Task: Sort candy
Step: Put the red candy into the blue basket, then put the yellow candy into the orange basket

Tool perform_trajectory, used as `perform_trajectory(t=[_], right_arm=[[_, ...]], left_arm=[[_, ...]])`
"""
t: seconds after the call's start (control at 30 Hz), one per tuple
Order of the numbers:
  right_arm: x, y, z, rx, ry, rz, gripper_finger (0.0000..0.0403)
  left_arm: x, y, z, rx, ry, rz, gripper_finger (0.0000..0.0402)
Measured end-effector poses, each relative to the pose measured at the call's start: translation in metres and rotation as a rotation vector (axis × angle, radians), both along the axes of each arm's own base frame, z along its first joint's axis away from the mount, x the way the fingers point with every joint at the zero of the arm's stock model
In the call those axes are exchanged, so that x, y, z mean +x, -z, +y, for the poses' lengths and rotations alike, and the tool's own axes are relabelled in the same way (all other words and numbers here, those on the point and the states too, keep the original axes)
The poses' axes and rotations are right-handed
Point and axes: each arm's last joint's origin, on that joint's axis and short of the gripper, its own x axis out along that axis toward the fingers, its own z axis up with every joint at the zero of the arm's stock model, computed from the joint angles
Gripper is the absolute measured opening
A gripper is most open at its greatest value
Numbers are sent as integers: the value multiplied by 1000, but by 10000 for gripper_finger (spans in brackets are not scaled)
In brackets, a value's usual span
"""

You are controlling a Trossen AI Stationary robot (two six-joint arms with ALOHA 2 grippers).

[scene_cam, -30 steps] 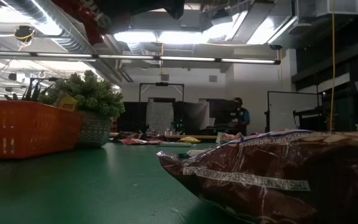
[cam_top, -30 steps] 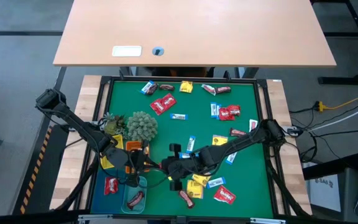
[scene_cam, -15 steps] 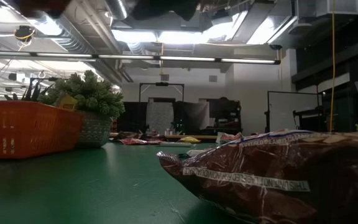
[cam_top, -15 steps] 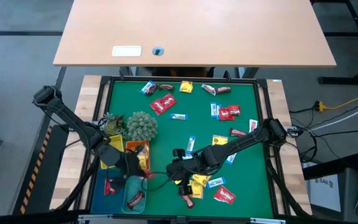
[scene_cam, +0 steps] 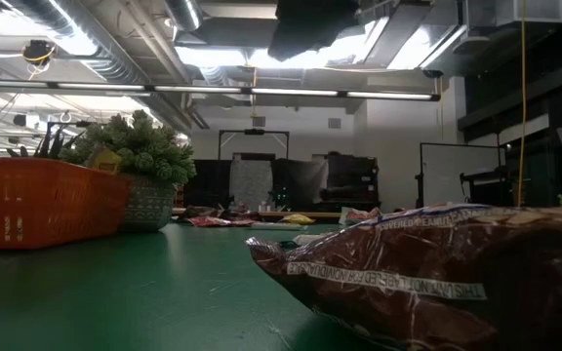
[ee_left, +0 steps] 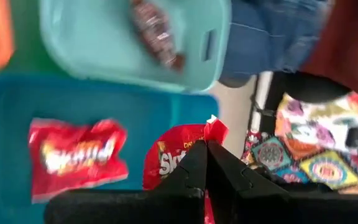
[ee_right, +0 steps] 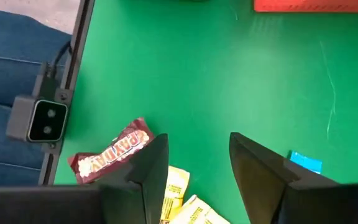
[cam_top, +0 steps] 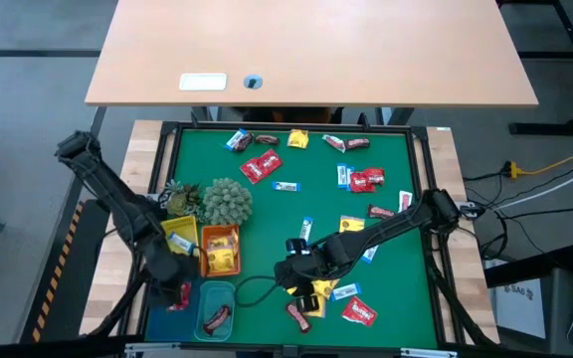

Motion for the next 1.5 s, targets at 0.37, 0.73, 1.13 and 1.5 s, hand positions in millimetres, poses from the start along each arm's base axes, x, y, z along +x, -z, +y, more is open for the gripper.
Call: perform_trajectory(t=[0.37,0.73,1.13,1.5], right_arm=[[-1,1,0,11,-9,18,170],[-8,4,10,36,10,61,170],[-49,11,55,-116,41,156,170],[-83,13,88,-197,218,144,170]], left_arm=[[-11,8,2,97,-127,120,12],[-9,8,3,131,-175,70,96],[-6,8,5,185,-256,-11,103],[-6,8,5,186,-256,-12,103]])
